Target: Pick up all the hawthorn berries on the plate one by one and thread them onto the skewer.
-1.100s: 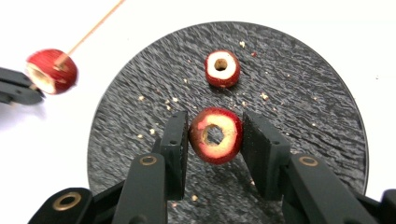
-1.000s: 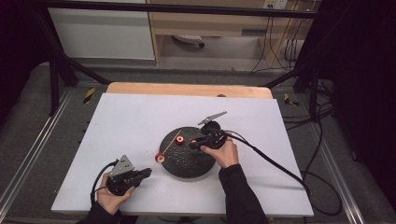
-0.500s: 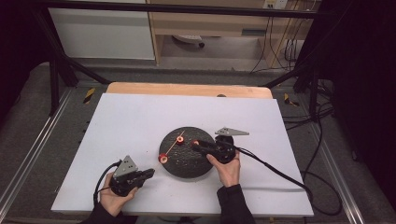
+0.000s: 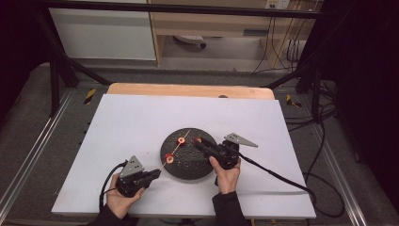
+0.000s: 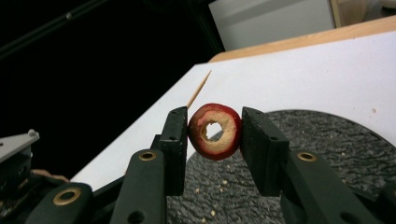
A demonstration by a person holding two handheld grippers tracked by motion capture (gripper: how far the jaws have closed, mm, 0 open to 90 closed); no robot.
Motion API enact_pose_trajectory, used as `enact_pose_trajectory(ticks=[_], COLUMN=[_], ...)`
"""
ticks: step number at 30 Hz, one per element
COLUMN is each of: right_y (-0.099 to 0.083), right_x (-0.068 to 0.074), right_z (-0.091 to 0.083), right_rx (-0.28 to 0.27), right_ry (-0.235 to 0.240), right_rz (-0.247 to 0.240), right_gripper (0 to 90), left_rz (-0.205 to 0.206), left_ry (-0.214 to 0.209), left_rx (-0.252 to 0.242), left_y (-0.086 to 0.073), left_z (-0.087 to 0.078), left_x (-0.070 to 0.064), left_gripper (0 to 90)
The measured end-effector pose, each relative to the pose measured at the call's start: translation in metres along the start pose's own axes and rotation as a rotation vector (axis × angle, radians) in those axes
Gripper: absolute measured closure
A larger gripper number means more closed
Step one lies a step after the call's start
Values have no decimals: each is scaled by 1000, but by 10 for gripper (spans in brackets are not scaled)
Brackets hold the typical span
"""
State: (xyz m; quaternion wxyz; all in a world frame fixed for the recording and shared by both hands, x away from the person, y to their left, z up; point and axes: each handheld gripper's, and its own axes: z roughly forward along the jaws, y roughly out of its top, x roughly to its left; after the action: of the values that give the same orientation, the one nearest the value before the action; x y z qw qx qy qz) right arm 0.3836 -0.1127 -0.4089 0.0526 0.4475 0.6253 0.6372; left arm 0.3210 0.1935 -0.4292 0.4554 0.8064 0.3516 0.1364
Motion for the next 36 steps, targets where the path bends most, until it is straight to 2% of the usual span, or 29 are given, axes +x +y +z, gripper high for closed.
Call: enact_pose_trajectory(ticks=[8, 12, 25, 30, 36], right_y=[1, 3, 13, 13, 6], right_x=[1, 2, -6, -11, -15], right_z=[0, 1, 8, 16, 25], right_rx=[-92, -135, -282, -314, -333], right_ry=[0, 0, -20, -26, -34], right_rz=[19, 41, 92, 130, 151], right_gripper=[630, 630, 631, 631, 631], left_rz=[-16, -17, -29, -31, -26], left_ry=[0, 9, 14, 14, 3], left_rx=[-34, -32, -26, -26, -26], left_y=[9, 10, -2, -3, -2], left_z=[10, 13, 10, 9, 9], left_x=[-7, -8, -4, -3, -6], left_gripper=[882, 882, 882, 882, 882])
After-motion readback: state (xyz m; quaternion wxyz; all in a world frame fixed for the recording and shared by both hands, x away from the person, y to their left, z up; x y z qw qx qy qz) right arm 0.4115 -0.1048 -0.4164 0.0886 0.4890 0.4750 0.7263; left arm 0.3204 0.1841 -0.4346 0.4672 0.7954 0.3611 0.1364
